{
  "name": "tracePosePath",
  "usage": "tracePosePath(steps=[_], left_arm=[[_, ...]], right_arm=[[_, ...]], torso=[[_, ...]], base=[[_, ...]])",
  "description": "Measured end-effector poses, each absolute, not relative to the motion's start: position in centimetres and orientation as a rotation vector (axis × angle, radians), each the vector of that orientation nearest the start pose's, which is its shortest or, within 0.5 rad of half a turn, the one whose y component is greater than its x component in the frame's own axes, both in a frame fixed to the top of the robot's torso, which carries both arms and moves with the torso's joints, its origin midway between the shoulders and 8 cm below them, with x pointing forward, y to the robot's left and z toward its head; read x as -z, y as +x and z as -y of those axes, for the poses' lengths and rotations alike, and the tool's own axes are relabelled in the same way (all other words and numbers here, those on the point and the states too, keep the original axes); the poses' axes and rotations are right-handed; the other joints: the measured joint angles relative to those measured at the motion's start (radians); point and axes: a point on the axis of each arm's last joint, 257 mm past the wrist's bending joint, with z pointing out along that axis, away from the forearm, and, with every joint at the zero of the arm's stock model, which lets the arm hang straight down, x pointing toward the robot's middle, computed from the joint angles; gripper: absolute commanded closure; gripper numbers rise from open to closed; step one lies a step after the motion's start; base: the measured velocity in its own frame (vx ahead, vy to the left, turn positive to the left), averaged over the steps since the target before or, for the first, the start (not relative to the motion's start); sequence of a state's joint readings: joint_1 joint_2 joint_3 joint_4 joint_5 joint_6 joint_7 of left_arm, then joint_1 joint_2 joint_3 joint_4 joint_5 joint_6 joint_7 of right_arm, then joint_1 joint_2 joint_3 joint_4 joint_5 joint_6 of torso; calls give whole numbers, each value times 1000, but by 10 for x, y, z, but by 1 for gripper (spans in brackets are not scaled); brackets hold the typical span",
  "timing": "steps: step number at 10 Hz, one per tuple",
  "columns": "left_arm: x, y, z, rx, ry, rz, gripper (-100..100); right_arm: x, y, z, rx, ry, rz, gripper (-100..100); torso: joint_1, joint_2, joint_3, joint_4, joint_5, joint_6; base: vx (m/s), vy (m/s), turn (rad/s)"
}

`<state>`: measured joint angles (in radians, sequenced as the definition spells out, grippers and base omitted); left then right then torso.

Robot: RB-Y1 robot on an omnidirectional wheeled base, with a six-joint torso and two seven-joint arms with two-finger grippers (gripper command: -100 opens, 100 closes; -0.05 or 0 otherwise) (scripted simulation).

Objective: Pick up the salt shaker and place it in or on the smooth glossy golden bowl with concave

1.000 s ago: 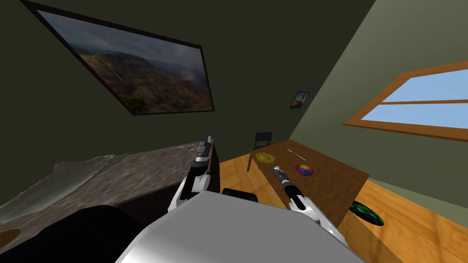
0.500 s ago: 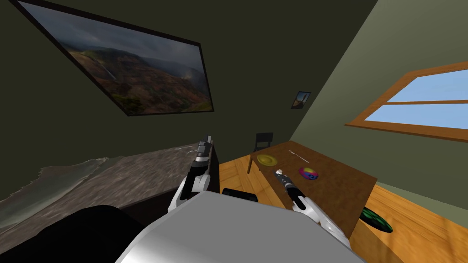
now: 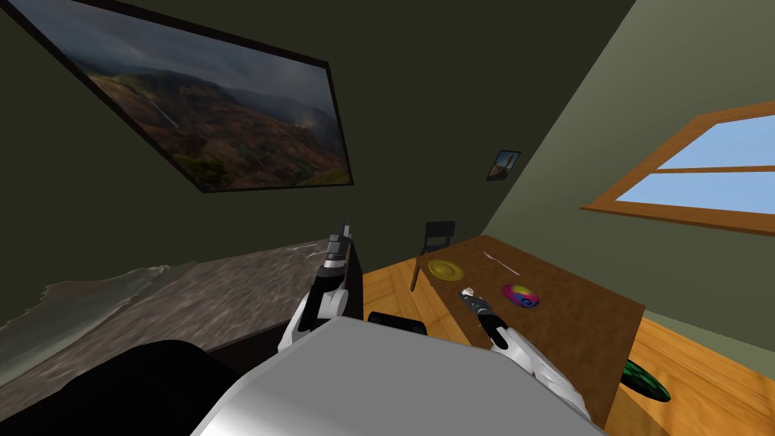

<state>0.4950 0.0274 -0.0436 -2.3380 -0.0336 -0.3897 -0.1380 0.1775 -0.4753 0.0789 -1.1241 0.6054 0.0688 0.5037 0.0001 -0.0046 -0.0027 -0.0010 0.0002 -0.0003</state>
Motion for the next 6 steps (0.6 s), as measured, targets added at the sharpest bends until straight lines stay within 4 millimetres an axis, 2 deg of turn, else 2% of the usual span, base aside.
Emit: tracePosePath(steps=[3, 4, 5, 6], left_arm=[[-30, 354, -259, 1187, -604, -721, 0], [-30, 354, -259, 1187, -604, -721, 0], [-30, 354, -259, 1187, -604, -721, 0], [-30, 354, -259, 1187, -604, -721, 0]], right_arm=[[490, 366, 478, 297, 152, -2222, -100], [490, 366, 478, 300, 151, -2224, 0], [490, 366, 478, 300, 151, -2224, -100], [492, 366, 473, 296, 147, -2223, -100]], torso=[[0, 2, 1, 1, 0, 0], [0, 3, 2, 1, 0, 0], [0, 4, 2, 1, 0, 0], [-2, 3, 2, 1, 0, 0]], base=[[22, 2, 8], [0, 0, 0], [29, -31, -76], [56, -50, -86]])
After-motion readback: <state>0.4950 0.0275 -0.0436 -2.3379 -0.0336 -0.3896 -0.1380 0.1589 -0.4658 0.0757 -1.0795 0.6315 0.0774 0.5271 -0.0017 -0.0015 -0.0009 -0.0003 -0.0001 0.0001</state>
